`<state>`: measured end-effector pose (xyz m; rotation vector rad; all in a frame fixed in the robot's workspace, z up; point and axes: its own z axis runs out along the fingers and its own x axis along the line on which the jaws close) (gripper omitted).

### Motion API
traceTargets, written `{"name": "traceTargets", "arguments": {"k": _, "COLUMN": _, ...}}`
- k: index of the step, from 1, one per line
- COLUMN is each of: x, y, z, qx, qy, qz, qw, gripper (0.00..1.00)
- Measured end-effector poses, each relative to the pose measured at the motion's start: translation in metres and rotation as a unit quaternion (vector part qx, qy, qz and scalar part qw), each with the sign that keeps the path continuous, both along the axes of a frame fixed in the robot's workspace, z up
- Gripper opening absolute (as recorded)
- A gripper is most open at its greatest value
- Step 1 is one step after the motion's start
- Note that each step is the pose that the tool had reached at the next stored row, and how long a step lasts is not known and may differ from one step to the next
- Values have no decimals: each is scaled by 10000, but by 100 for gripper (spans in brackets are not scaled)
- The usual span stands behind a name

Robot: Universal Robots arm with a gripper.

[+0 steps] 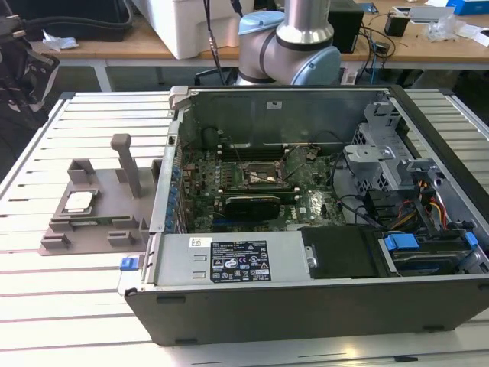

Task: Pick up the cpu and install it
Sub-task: 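Reach for the cpu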

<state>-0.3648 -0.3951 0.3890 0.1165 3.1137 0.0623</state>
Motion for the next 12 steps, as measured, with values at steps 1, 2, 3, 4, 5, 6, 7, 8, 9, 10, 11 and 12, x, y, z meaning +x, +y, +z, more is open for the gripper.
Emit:
{"name": "traceTargets", "arguments": {"k": 1, "x": -14, "y": 1, "z": 0, "qx": 0, "qy": 0, "qz": 0, "qw": 10000, "gripper": 11}}
{"name": "traceTargets", "arguments": {"k": 2, "x": -28, "y": 2, "z": -1, "qx": 0, "qy": -1, "qz": 0, "qw": 10000, "gripper": 11}}
{"name": "traceTargets", "arguments": {"k": 3, "x": -42, "y": 3, "z": -1, "qx": 0, "qy": 0, "qz": 0, "qw": 10000, "gripper": 11}}
{"name": "traceTargets", "arguments": {"k": 4, "x": -81, "y": 6, "z": -2, "qx": -1, "qy": 0, "qz": 0, "qw": 10000, "gripper": 11}}
{"name": "traceTargets", "arguments": {"k": 5, "x": -109, "y": 7, "z": -3, "qx": -1, "qy": 0, "qz": 0, "qw": 10000, "gripper": 11}}
{"name": "traceTargets", "arguments": {"k": 6, "x": -152, "y": 9, "z": -4, "qx": -1, "qy": 0, "qz": 0, "qw": 10000, "gripper": 11}}
{"name": "traceTargets", "arguments": {"k": 7, "x": -184, "y": 11, "z": -5, "qx": -2, "qy": 0, "qz": -1, "qw": 10000, "gripper": 11}}
{"name": "traceTargets", "arguments": {"k": 8, "x": -218, "y": 12, "z": -7, "qx": -2, "qy": 0, "qz": 0, "qw": 10000, "gripper": 11}}
{"name": "traceTargets", "arguments": {"k": 9, "x": -248, "y": 13, "z": -8, "qx": -2, "qy": 0, "qz": 0, "qw": 10000, "gripper": 11}}
{"name": "traceTargets", "arguments": {"k": 10, "x": -272, "y": 13, "z": -9, "qx": -2, "qy": 0, "qz": 0, "qw": 10000, "gripper": 11}}
{"name": "traceTargets", "arguments": {"k": 11, "x": -314, "y": 13, "z": -10, "qx": -2, "qy": 0, "qz": 0, "qw": 10000, "gripper": 11}}
{"name": "traceTargets", "arguments": {"k": 12, "x": -341, "y": 13, "z": -11, "qx": -2, "qy": 0, "qz": 0, "qw": 10000, "gripper": 11}}
